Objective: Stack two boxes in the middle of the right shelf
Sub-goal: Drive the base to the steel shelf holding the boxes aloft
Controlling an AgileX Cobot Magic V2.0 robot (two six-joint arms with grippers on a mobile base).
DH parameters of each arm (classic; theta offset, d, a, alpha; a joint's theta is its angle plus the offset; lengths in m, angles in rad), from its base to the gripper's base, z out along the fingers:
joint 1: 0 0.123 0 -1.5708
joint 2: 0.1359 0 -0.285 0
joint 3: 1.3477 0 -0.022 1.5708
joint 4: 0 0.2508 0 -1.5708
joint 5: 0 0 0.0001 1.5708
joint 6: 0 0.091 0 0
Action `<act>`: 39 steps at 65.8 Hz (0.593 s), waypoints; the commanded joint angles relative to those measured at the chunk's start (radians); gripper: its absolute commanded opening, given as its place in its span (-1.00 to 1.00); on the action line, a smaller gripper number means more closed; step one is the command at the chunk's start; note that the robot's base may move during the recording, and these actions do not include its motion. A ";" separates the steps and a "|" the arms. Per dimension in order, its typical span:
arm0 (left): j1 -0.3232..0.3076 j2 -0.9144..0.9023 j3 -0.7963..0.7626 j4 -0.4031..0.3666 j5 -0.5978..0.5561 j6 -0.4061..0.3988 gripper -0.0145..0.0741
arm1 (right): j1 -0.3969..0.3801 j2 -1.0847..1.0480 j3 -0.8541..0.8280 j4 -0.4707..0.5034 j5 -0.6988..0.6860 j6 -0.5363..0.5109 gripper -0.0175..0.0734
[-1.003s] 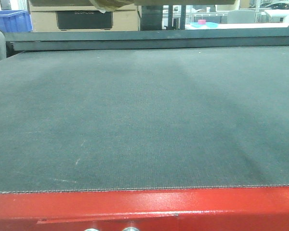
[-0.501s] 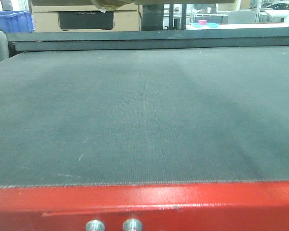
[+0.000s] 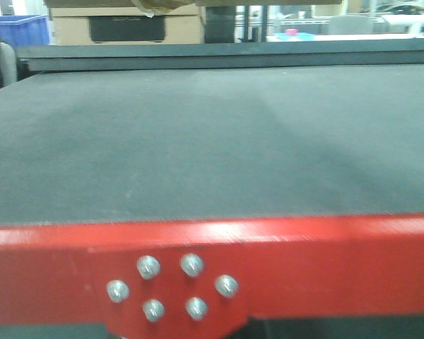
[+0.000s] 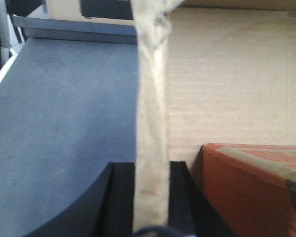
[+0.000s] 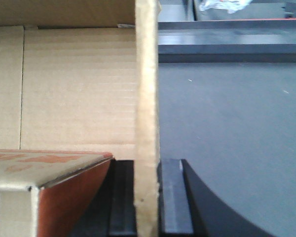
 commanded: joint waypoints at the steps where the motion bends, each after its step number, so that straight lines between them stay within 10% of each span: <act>1: 0.004 -0.016 -0.013 0.043 -0.035 -0.001 -0.92 | -0.004 -0.020 -0.014 -0.050 -0.034 -0.003 -0.95; 39: 0.004 -0.016 -0.013 0.043 -0.035 -0.001 -0.92 | -0.004 -0.020 -0.014 -0.050 -0.034 -0.003 -0.95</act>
